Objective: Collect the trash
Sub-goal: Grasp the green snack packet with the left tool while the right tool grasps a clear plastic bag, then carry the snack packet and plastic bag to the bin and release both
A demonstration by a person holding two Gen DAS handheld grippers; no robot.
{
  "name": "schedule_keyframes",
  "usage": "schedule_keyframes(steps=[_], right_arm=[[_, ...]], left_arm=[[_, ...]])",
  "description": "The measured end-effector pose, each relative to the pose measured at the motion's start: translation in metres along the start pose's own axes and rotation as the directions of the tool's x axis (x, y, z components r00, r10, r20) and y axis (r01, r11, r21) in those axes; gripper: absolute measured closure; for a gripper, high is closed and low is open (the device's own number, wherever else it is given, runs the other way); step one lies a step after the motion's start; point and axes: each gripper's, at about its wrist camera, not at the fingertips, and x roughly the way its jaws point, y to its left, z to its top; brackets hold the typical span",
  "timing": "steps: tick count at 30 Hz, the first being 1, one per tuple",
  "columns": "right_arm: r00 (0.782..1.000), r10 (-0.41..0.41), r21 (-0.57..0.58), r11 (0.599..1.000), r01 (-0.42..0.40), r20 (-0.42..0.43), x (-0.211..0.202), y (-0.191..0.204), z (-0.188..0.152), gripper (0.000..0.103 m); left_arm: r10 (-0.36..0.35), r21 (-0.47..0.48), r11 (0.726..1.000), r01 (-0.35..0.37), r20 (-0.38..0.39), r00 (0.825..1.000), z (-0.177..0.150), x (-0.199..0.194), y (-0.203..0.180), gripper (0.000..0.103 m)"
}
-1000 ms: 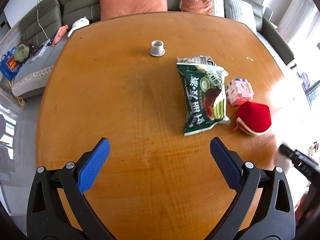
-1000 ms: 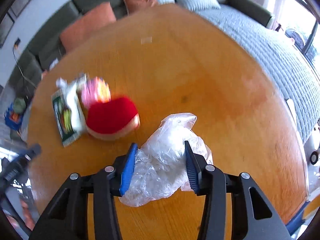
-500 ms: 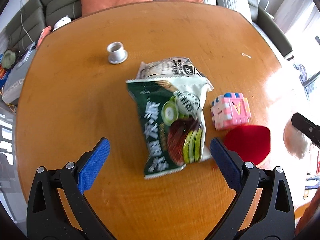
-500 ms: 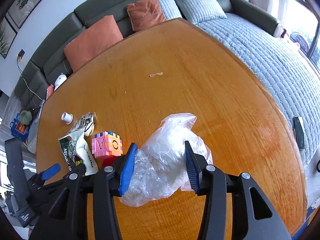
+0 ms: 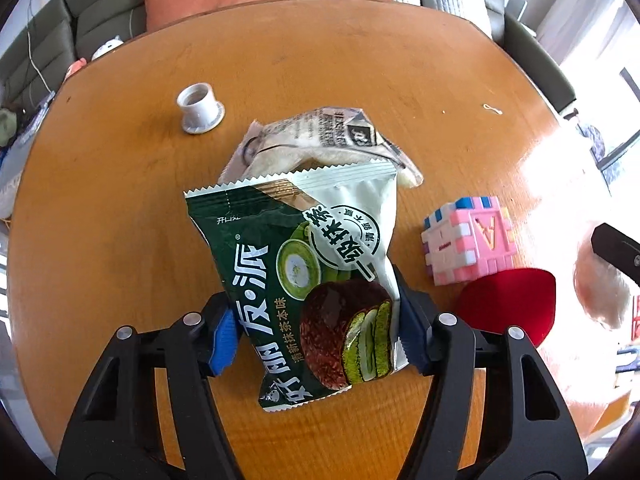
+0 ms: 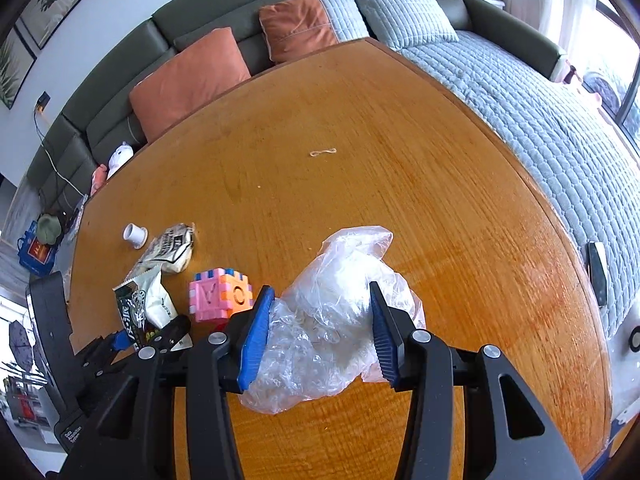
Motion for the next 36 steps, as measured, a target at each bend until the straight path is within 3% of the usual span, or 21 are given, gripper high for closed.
schedule_keyframes(steps=[8, 22, 31, 36], right_arm=[[1.0, 0.009, -0.058, 0.998, -0.007, 0.026, -0.02, 0.035, -0.016, 0.055], [0.993, 0.117, -0.227, 0.967, -0.112, 0.008, -0.038, 0.161, -0.065, 0.055], [0.984, 0.172, -0.363, 0.916, -0.173, -0.034, -0.043, 0.259, -0.114, 0.055], [0.978, 0.195, -0.451, 0.868, -0.208, -0.076, -0.042, 0.319, -0.147, 0.055]], left_arm=[[-0.023, -0.025, 0.999, 0.024, 0.062, 0.998, -0.02, -0.04, 0.027, 0.04], [0.026, -0.128, 0.992, -0.01, 0.117, 0.993, -0.082, -0.096, 0.123, 0.04], [0.08, -0.243, 0.969, -0.044, 0.14, 0.987, -0.133, -0.128, 0.209, 0.04], [0.116, -0.328, 0.943, -0.064, 0.141, 0.983, -0.167, -0.143, 0.261, 0.04]])
